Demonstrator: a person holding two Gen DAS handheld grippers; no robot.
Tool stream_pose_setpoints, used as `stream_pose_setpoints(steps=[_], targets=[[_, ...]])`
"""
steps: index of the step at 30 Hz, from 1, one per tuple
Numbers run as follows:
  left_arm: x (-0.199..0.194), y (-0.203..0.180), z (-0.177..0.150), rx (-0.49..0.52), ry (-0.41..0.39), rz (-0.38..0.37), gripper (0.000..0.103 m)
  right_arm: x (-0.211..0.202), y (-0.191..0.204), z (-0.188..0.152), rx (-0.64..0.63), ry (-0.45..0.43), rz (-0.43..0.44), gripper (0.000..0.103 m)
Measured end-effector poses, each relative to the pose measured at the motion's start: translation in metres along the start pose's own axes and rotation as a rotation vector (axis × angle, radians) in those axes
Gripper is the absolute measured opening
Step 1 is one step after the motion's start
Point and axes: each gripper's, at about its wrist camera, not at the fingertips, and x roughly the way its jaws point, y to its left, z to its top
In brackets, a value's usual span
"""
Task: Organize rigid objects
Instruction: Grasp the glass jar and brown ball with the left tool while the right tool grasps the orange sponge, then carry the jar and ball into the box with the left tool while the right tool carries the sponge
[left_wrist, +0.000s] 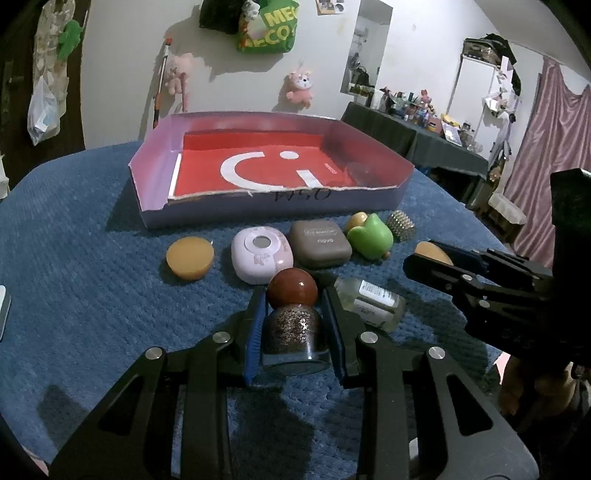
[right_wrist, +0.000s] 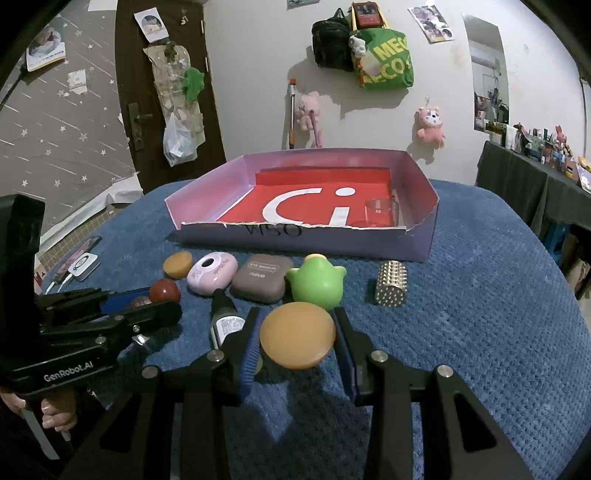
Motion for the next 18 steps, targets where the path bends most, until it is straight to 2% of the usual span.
stream_pose_setpoints(steps=[4,9,13,18], targets=[[-0.005,0.001,0.009,-0.008,-0.015,-0.028,0.029,-0.002,-0.001,0.007,-0.002,-0.017,0.021,0.040],[-0.002,-0.003,0.039,0.006,-0.038,-0.046,0.029,0.002,-0.006,0.035,-0.028,-0.033,0.064,0.040],[0.017,0.000,0.072,0.018,-0.023,-0.084,0.029,0.016,-0.016,0.069,-0.052,-0.021,0.108,0.040],[0.048,0.001,0.110,0.066,0.013,-0.118,0.029,0.049,-0.024,0.103,-0.160,0.031,0.166,0.040]])
